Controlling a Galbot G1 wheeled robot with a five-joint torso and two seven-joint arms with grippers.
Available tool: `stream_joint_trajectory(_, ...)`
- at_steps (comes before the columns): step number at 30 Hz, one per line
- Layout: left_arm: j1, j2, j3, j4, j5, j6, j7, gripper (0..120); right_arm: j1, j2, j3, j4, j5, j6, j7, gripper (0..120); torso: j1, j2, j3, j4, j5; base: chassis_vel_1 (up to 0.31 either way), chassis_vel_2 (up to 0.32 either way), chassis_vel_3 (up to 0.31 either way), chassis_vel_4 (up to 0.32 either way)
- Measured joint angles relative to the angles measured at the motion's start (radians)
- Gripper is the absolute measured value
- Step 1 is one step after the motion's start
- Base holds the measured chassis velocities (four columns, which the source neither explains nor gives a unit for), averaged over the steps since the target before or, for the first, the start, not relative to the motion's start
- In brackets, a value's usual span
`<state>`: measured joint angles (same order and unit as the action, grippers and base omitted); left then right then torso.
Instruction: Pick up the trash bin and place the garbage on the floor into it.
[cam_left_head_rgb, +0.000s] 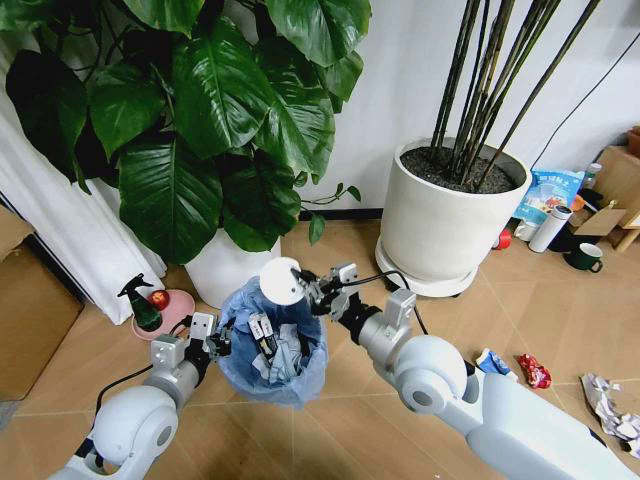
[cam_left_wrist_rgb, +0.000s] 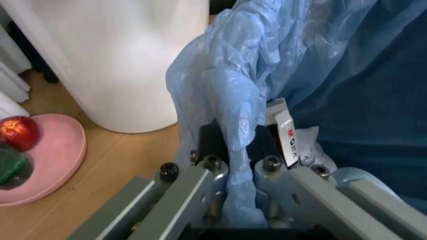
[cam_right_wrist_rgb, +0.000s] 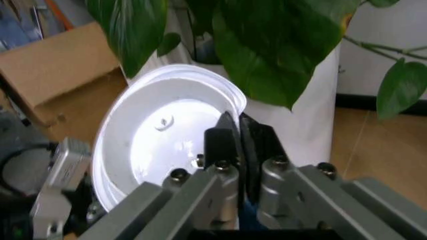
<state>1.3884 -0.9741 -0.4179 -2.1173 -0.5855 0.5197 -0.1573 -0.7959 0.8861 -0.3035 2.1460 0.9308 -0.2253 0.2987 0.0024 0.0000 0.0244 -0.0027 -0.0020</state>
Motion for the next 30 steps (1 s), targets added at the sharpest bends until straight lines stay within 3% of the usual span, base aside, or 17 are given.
stream_joint_trajectory(4, -0.009, -0.001, 0.000, 0.006, -0.003, 0.001, 0.000, 0, 0.002, 0.000, -0.025, 0.005, 0.000, -0.009, 0.013, 22, 0.000, 0.000, 0.000, 0.0001, 0.0000, 0.000, 0.000, 0.000, 0.000)
stream_joint_trajectory(9, -0.011, -0.002, 0.000, 0.008, -0.005, 0.001, 0.001, 0, 0.009, 0.000, -0.041, 0.000, 0.000, -0.010, 0.016, 35, 0.000, 0.000, 0.000, 0.0001, 0.0000, 0.000, 0.000, 0.000, 0.000)
stream_joint_trajectory(15, -0.016, -0.002, -0.003, 0.012, -0.008, 0.000, 0.005, 0, 0.005, 0.006, -0.047, -0.012, 0.002, -0.011, 0.018, 62, 0.000, 0.000, 0.000, 0.0001, 0.0001, 0.000, 0.000, 0.000, 0.000)
stream_joint_trajectory(18, -0.017, -0.002, -0.003, 0.014, -0.008, 0.000, 0.005, 0, 0.003, 0.007, -0.047, -0.014, 0.002, -0.011, 0.021, 70, 0.000, 0.000, 0.000, 0.0001, 0.0000, 0.000, 0.000, 0.000, 0.000)
stream_joint_trajectory(25, -0.003, -0.011, -0.012, 0.014, -0.003, -0.005, 0.005, 0, -0.046, 0.006, 0.029, -0.014, -0.020, -0.001, 0.057, 98, 0.000, 0.000, 0.000, 0.0001, 0.0002, 0.000, 0.000, 0.000, 0.000)
stream_joint_trajectory(30, 0.014, -0.023, -0.026, 0.009, 0.002, -0.008, 0.000, 0, -0.110, -0.009, 0.120, -0.014, -0.101, -0.001, 0.058, 100, 0.000, 0.000, 0.000, 0.0001, 0.0002, 0.000, 0.000, 0.000, 0.000)
